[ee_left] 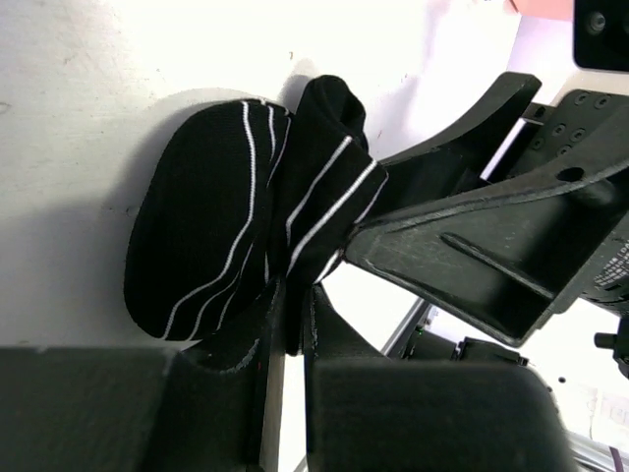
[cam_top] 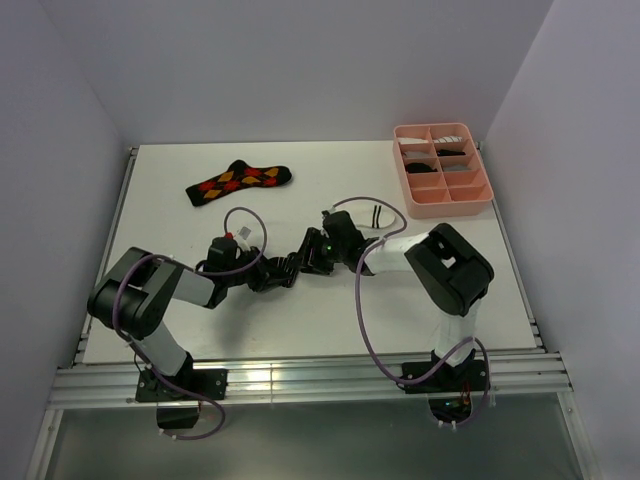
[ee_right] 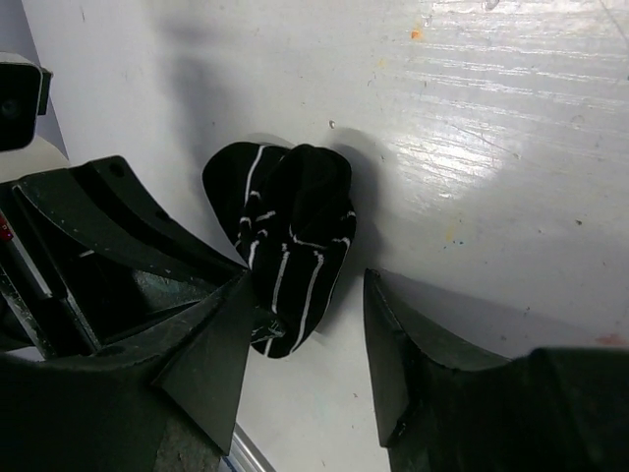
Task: Roll the socks
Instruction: Roll the sock at the center of the board.
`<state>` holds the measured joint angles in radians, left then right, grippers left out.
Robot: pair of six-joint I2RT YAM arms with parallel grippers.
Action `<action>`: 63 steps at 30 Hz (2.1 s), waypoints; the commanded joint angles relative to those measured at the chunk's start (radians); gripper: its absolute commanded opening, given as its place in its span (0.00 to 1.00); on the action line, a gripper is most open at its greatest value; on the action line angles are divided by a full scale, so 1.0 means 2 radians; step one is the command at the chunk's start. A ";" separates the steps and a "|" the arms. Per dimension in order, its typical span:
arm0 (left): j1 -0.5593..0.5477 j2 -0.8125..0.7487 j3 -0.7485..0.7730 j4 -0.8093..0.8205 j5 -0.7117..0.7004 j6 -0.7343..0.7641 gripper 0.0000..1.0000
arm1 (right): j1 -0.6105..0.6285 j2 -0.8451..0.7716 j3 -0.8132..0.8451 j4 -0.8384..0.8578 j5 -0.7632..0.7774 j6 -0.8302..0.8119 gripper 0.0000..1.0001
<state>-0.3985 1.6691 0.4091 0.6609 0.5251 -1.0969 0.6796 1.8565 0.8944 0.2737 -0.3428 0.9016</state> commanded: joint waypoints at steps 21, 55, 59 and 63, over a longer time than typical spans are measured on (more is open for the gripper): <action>0.008 -0.007 0.016 -0.105 -0.030 0.058 0.18 | 0.004 0.027 0.030 -0.032 0.006 -0.035 0.00; -0.350 -0.040 0.203 -0.295 -0.567 0.309 0.46 | 0.009 0.046 0.191 -0.402 0.102 -0.040 0.00; -0.356 -0.016 0.213 -0.297 -0.578 0.311 0.44 | 0.009 0.047 0.190 -0.401 0.098 -0.042 0.00; -0.358 0.009 0.221 -0.308 -0.592 0.312 0.43 | 0.009 0.050 0.192 -0.401 0.095 -0.043 0.00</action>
<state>-1.1091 1.6573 0.8143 0.0628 -0.6003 -0.4965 0.6914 1.9232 1.2568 -0.4652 -0.1749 0.8207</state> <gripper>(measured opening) 0.434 0.077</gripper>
